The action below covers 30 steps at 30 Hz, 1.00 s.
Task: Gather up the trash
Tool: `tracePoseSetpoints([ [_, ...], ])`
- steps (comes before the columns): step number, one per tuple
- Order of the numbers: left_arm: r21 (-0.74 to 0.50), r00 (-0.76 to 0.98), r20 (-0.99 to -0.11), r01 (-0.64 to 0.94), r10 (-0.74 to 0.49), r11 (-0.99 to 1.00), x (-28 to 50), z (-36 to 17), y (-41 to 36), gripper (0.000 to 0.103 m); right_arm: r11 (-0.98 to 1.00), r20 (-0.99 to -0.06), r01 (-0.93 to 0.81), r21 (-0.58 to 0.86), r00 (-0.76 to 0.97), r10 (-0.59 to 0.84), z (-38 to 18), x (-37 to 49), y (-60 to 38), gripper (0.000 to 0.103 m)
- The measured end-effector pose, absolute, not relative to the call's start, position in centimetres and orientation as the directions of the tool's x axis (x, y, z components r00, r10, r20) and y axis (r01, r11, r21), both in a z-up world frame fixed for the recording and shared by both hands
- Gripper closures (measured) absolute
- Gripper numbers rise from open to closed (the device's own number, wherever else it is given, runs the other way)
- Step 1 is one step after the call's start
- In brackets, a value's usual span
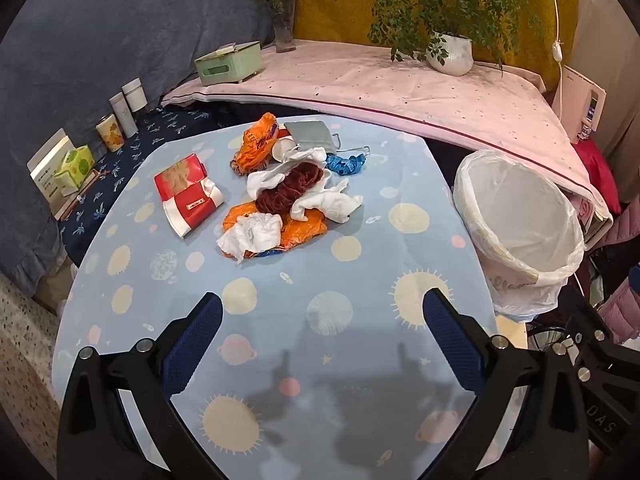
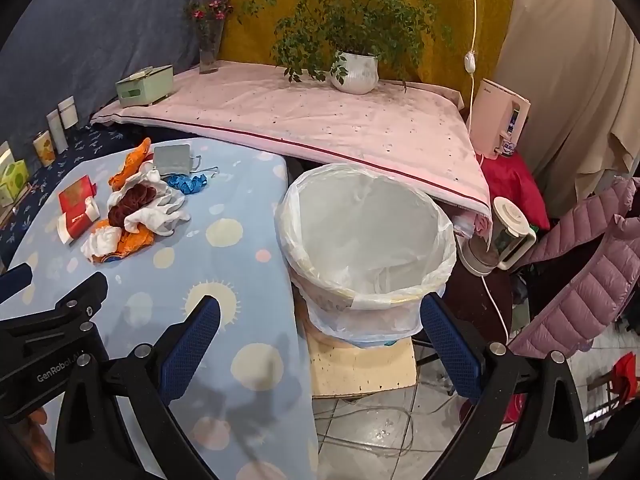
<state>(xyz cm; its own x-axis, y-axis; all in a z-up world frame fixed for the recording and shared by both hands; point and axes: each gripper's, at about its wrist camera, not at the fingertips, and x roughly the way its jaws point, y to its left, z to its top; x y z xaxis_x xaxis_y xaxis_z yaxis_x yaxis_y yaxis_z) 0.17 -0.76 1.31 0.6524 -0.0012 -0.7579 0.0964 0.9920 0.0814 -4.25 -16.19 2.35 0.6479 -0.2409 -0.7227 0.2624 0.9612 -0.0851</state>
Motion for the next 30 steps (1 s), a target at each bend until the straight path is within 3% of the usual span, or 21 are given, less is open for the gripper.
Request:
tracePoseSetpoints([
  [30, 0.073, 0.668, -0.744, 0.103, -0.015, 0.992, 1.6, 3.0, 0.2, 0.007, 0.956, -0.723, 0.276, -0.102, 0.639, -0.262, 3.8, -3.1, -15.6, 0.007],
])
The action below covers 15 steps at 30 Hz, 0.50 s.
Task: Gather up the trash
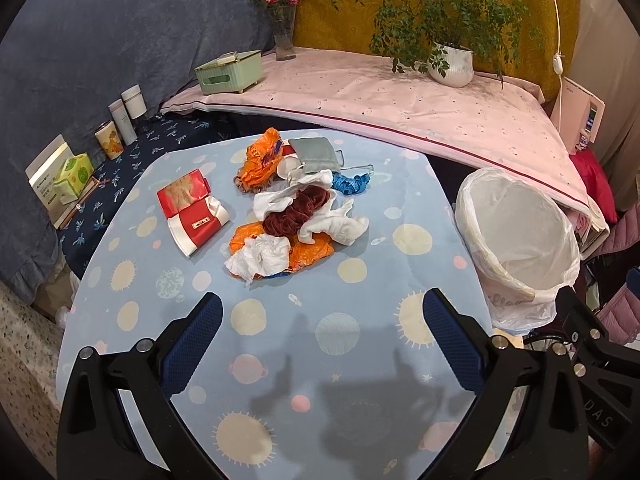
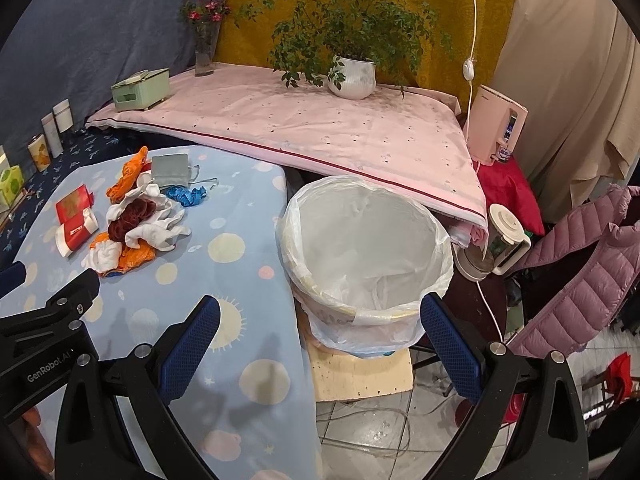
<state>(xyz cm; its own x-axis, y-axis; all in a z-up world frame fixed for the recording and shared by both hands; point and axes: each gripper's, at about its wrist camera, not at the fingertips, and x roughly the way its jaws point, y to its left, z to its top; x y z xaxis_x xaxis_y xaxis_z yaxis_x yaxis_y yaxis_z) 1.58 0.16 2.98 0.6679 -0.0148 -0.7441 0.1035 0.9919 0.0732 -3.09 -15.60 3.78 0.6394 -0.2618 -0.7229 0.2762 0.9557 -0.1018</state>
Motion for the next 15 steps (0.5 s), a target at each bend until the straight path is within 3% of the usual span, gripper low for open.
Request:
tracePoseSetpoints([
  [15, 0.069, 0.664, -0.748, 0.098, -0.013, 0.993, 1.68, 2.98, 0.41, 0.007, 0.953, -0.727, 0.284, -0.105, 0.632, -0.269, 3.98, -2.81, -15.26, 0.007],
])
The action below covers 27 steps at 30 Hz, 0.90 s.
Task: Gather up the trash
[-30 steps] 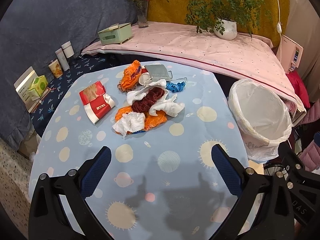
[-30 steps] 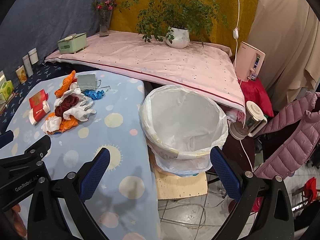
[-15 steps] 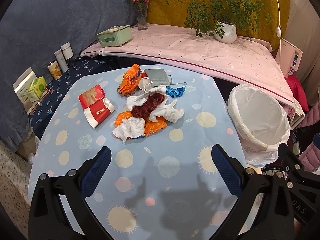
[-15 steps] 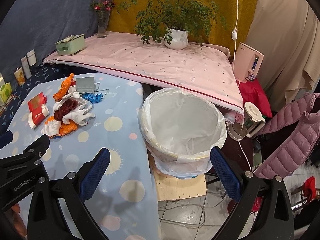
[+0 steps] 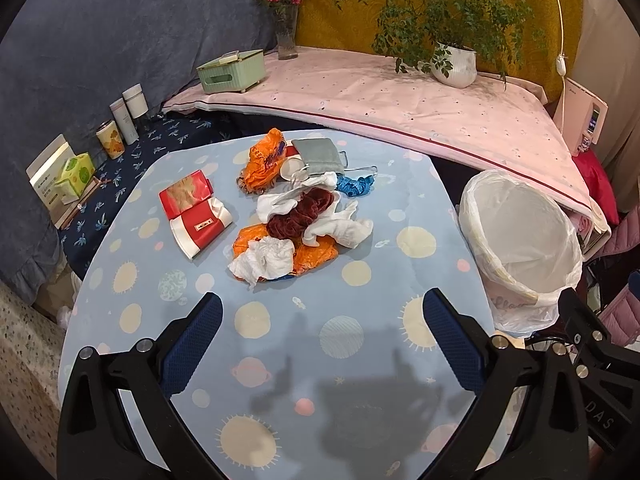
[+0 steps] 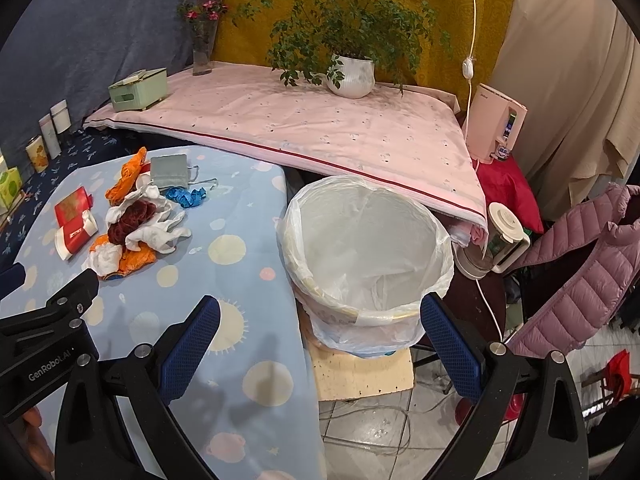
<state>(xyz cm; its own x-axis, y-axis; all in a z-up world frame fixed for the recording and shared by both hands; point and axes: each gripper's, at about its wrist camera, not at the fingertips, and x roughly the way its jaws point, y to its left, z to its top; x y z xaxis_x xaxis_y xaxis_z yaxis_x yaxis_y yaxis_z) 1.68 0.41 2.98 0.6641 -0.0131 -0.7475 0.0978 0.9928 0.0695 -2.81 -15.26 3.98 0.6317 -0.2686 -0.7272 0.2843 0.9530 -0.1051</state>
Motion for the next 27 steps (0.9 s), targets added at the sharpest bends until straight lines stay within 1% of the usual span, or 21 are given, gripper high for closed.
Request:
tracePoseSetpoints([
  [27, 0.064, 0.662, -0.749, 0.092, -0.012, 0.994, 2.43, 3.45, 0.81, 0.007, 0.949, -0.728, 0.295, -0.111, 0.625, -0.279, 4.36, -2.39, -15.75, 0.007],
])
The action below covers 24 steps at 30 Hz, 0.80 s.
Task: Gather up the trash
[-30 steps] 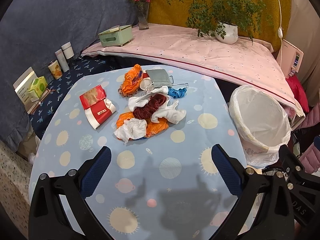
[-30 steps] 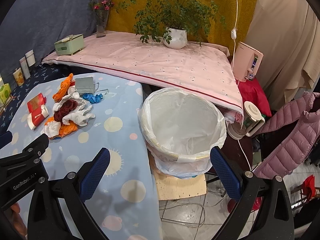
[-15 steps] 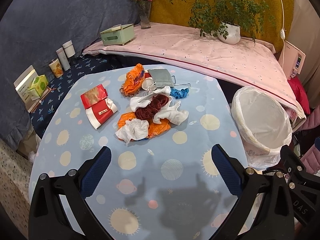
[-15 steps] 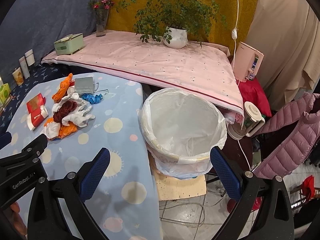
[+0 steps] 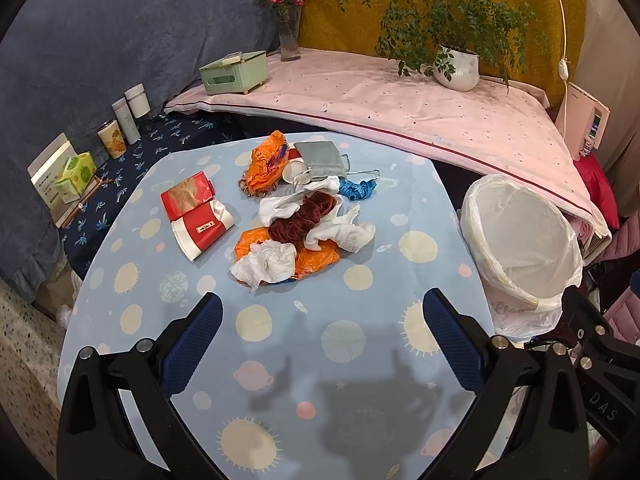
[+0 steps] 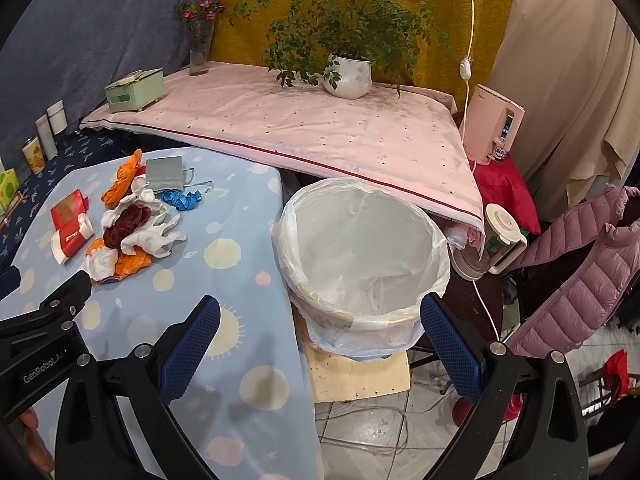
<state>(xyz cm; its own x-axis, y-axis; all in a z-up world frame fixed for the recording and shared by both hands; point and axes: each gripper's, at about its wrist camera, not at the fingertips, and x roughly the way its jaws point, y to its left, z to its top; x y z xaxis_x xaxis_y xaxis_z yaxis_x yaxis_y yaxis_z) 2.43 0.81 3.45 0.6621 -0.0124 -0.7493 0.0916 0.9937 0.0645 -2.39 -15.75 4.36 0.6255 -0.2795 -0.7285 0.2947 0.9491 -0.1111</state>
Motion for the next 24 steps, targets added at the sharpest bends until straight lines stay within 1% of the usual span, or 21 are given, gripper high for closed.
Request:
tracePoseSetpoints([
  [24, 0.022, 0.672, -0.737, 0.124, -0.067, 0.992, 1.9, 3.9, 0.9, 0.007, 0.933, -0.702, 0.335, -0.131, 0.633, -0.326, 5.5, -3.1, -15.6, 0.007],
])
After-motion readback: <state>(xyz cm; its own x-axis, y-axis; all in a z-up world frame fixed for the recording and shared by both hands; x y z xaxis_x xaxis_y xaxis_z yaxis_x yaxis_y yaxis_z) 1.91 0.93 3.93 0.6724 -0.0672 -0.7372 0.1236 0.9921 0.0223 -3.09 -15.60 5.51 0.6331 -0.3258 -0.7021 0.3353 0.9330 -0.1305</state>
